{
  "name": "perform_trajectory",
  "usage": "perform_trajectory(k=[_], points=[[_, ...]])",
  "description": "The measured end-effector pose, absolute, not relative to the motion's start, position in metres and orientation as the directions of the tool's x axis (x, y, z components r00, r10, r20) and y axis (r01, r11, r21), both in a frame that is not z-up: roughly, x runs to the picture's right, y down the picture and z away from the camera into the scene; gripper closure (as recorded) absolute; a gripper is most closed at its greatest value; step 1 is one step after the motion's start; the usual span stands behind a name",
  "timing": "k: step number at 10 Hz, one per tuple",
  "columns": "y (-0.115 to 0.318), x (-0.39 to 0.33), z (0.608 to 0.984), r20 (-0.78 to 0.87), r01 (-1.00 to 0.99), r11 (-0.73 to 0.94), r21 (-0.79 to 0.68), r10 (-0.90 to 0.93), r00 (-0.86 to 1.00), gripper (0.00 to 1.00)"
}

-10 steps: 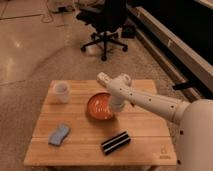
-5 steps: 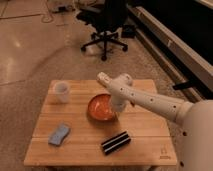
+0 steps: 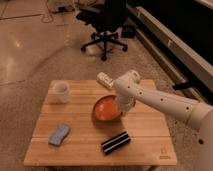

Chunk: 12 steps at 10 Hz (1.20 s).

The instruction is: Drag the ceramic bowl in a circle

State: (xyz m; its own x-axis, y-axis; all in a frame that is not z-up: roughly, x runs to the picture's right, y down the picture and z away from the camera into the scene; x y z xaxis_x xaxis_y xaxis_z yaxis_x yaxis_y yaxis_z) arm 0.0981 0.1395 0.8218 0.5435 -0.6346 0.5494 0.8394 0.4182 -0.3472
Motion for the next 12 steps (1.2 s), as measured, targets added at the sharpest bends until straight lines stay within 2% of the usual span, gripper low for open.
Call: perform_trajectory(k=[3,4,5,6,7,10,12], points=[[0.161,0.102,0.807,0.567,0.841,0.406,-0.357,-0.622,0.540,1.00],[0.166,0.104,0.803,0.569,0.840,0.406,-0.359,-0.618,0.542,0.97],[0.167,0.097,0.801,0.565,0.842,0.406,-0.355,-0.624,0.539,0.83],[0.161,0.087,0.800,0.568,0.847,0.398,-0.351,-0.629,0.531,0.76],[0.158,0.077,0.798,0.572,0.853,0.389,-0.348,-0.633,0.522,0.73],[0.159,0.073,0.804,0.571,0.861,0.380,-0.337,-0.645,0.508,0.73],[0.155,0.045,0.810,0.568,0.870,0.370,-0.325,-0.659,0.493,0.73]])
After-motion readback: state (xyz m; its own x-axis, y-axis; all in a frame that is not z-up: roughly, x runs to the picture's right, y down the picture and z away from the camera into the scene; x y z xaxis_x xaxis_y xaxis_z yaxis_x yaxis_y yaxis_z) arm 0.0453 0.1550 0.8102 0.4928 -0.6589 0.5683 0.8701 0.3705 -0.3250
